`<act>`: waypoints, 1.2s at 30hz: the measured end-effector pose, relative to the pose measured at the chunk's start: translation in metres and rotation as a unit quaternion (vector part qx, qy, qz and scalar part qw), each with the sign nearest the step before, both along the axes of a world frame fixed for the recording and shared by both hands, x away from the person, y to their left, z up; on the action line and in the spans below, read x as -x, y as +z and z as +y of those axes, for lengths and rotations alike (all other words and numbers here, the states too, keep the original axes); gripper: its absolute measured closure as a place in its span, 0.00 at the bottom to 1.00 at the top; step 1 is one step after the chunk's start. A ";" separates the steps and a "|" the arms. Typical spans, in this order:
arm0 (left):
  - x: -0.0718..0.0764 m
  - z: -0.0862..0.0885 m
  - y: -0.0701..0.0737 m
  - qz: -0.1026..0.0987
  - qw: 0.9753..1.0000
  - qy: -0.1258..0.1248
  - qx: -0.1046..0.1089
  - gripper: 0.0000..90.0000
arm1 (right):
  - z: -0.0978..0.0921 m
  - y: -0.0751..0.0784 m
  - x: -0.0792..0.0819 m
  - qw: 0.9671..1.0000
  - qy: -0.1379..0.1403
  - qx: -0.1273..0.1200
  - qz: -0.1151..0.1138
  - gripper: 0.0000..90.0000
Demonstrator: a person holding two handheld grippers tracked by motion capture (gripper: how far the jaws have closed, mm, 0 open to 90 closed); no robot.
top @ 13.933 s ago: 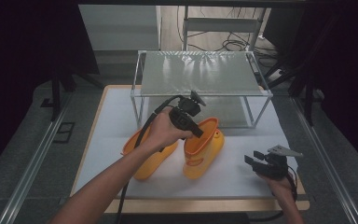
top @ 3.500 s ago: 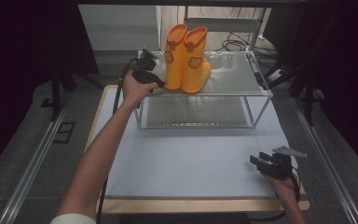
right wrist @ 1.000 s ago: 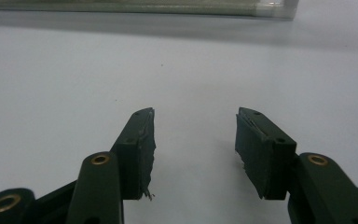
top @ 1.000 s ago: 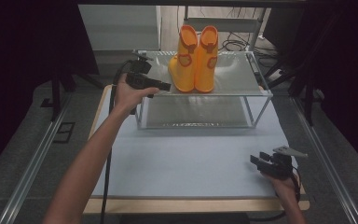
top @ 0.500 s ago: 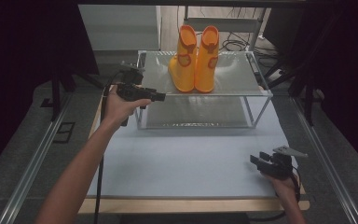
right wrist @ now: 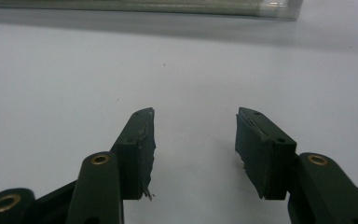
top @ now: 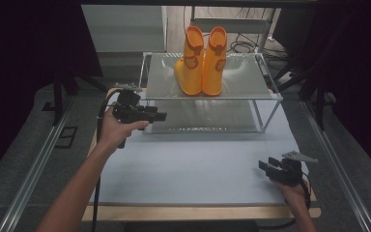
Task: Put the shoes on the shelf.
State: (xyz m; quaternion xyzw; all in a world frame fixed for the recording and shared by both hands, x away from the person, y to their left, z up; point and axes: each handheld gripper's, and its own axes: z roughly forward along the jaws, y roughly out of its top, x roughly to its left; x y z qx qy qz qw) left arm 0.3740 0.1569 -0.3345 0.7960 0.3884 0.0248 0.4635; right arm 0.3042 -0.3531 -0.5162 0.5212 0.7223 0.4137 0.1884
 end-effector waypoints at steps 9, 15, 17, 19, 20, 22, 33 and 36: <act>0.015 0.007 -0.030 0.005 1.000 0.003 -0.014 0.52 | 0.000 -0.001 -0.001 1.000 0.000 0.000 0.003 0.52; 0.025 0.011 -0.050 0.008 1.000 0.006 -0.013 0.51 | 0.001 -0.001 -0.001 1.000 0.000 0.000 0.005 0.52; 0.028 0.012 -0.057 0.015 1.000 0.003 -0.012 0.51 | 0.001 -0.001 0.000 1.000 0.001 0.000 0.005 0.52; 0.031 0.014 -0.064 0.018 1.000 0.005 -0.013 0.51 | 0.001 -0.001 -0.001 1.000 0.000 0.000 0.003 0.52; 0.032 0.015 -0.068 0.020 1.000 0.006 -0.012 0.51 | 0.001 -0.001 -0.001 1.000 0.001 0.001 0.003 0.52; 0.034 0.018 -0.074 0.022 1.000 0.010 -0.013 0.51 | 0.001 -0.001 -0.001 1.000 0.001 0.003 0.003 0.52; 0.039 0.019 -0.120 0.054 0.998 0.025 -0.014 0.51 | 0.001 -0.001 -0.001 1.000 0.001 0.004 0.001 0.52; 0.039 0.018 -0.124 0.057 0.998 0.025 -0.015 0.51 | 0.001 -0.001 -0.001 1.000 0.001 0.003 0.001 0.52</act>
